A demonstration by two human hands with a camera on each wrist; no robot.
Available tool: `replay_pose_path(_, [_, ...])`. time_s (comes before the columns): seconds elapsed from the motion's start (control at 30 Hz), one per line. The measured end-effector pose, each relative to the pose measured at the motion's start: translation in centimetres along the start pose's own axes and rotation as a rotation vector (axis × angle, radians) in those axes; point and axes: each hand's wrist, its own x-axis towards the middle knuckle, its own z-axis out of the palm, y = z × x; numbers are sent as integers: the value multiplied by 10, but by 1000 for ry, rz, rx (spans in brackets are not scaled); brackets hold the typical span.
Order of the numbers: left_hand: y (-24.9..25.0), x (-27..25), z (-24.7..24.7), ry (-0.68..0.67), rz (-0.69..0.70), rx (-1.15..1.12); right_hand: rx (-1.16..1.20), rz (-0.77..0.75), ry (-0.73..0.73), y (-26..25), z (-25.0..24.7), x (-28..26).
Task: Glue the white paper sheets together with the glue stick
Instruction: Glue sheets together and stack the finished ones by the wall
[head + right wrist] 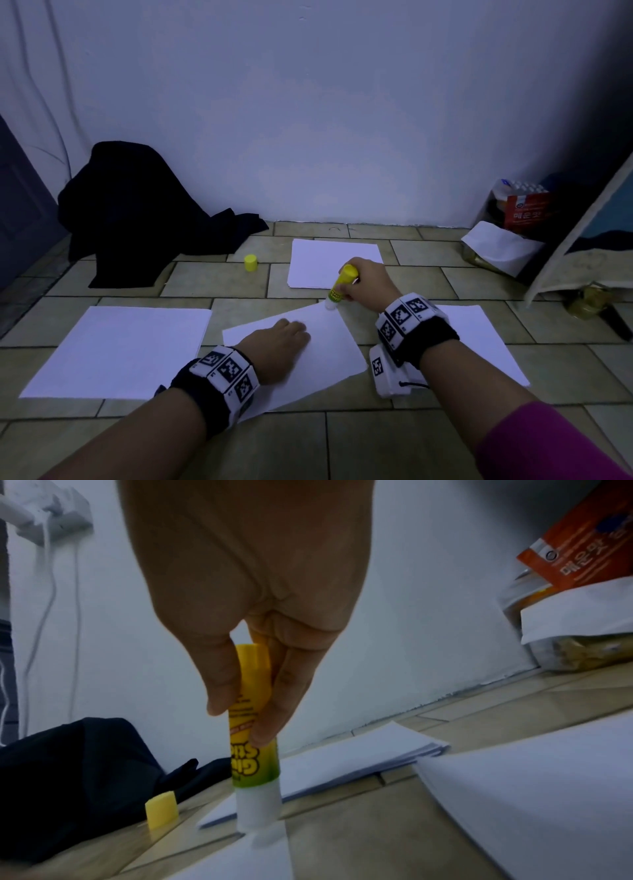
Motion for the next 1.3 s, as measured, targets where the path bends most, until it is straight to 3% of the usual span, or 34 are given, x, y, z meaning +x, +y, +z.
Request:
replay_pose_path(0.1, [1, 2, -3, -38, -11, 10, -34, -4, -39, -7, 9, 2])
replay_pose_path(0.4, [-2, 1, -6, -65, -5, 4, -403, -85, -341, -24, -8, -18])
replay_pose_path(0.7, [-5, 0, -10, -97, -11, 72, -437, -111, -524, -4, -28, -37])
replay_pose_path(0.77, [-4, 1, -13, -95, -37, 87, -383, -101, -499, 0, -33, -33])
replay_pose_path(0.93, [3, -3, -15, -84, -96, 88, -20, 10, -233, 4, -38, -22])
replay_pose_path(1.1, [4, -6, -8, -32, -118, -24, 25, 18, -71, -2, -19, -10])
replay_pose_path(1.3, [-3, -6, -6, -43, -184, -7, 9, 9, -59, -14, 9, 5])
